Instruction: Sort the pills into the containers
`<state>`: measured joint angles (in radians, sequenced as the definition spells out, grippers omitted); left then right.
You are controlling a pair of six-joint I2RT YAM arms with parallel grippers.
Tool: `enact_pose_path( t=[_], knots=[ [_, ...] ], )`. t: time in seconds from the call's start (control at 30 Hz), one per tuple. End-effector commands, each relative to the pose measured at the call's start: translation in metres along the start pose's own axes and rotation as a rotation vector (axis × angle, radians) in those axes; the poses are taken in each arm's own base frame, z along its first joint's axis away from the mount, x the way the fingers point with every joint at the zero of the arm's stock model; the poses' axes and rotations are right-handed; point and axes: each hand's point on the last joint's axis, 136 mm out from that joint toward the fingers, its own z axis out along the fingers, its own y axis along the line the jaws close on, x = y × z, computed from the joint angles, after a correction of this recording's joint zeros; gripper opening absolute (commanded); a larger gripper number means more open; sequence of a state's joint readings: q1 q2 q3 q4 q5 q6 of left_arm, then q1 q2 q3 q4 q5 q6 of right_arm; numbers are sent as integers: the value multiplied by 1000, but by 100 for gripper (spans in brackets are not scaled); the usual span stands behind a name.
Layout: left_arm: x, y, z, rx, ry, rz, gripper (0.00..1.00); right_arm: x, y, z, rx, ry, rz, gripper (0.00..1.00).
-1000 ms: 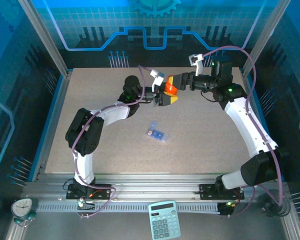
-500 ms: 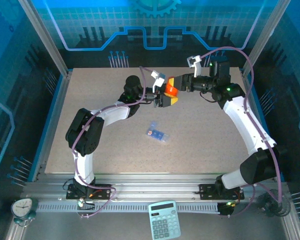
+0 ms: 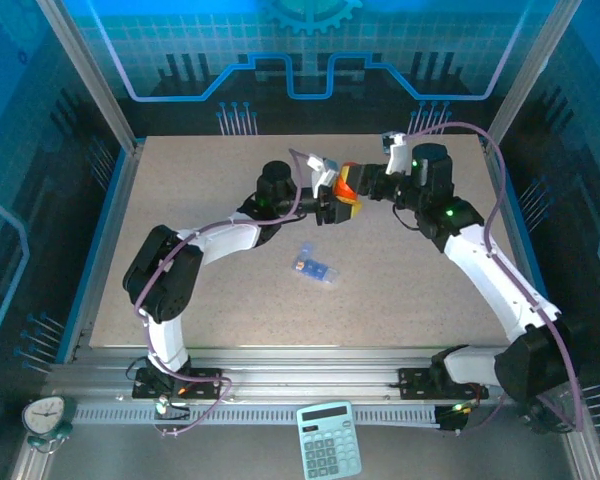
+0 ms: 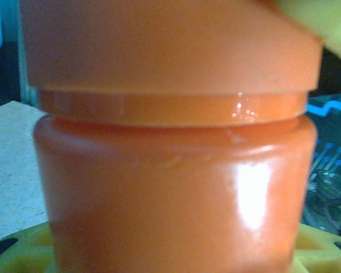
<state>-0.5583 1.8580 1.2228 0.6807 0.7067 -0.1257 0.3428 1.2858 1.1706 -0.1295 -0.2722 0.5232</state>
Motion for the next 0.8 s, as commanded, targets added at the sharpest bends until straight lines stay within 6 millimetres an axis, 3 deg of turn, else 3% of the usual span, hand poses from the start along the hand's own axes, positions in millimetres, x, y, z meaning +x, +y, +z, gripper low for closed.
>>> enact_pose_path(
  t=[0.0,0.23,0.43,0.6,0.77],
  knots=[
    [-61,-14,-6,-96,-146,216,5,29,-15,11,83,43,59,42],
    [-60,-15,-4,-95,-157,208,5,26,-13,10,93,46,47,44],
    [-56,-12,-4,-88,-150,190,5,1,-8,-2,69,31,57,49],
    [-56,-3,-6,-94,-155,158,5,-28,3,-25,16,-13,85,82],
    [-59,0,-12,-81,-166,141,5,-42,8,-57,13,-59,61,90]
  ],
)
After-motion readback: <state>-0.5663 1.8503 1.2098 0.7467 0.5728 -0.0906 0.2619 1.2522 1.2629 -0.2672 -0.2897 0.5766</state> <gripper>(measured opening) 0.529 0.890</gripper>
